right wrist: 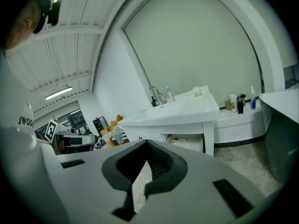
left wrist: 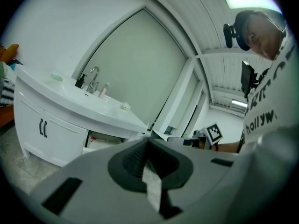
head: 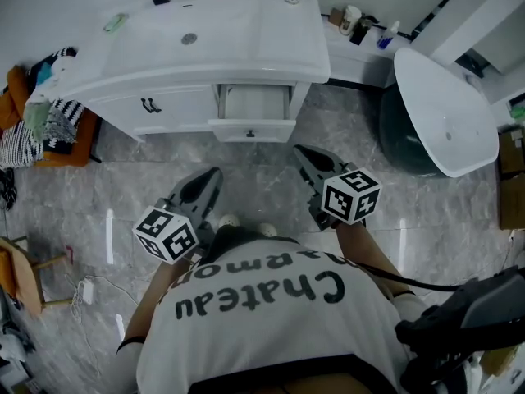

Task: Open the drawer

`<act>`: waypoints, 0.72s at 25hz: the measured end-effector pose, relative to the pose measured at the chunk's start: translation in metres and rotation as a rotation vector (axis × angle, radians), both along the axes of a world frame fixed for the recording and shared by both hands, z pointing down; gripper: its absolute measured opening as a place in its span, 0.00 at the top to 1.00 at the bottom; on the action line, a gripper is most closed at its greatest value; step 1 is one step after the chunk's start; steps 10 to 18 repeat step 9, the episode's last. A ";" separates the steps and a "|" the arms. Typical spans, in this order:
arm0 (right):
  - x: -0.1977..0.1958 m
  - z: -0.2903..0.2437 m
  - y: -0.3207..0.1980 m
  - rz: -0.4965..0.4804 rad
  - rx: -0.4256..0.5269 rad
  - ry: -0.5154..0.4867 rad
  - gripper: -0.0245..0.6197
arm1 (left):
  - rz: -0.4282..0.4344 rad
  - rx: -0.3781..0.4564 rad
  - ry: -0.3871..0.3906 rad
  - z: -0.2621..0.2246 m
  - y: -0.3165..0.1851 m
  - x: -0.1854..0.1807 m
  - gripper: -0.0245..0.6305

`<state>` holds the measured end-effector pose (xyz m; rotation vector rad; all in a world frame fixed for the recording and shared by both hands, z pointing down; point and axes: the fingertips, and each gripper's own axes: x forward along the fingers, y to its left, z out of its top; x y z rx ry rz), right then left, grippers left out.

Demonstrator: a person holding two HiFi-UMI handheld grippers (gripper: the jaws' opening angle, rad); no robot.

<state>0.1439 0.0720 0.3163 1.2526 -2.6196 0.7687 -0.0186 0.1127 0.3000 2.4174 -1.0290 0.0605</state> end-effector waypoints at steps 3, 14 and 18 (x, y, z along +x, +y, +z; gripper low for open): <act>0.003 0.001 0.000 0.000 -0.001 -0.003 0.95 | -0.007 0.005 -0.001 0.000 0.001 0.002 0.95; 0.008 0.002 0.002 -0.008 -0.001 0.003 0.95 | -0.011 0.003 -0.004 0.000 0.002 0.009 0.95; 0.008 0.002 0.002 -0.008 -0.001 0.003 0.95 | -0.011 0.003 -0.004 0.000 0.002 0.009 0.95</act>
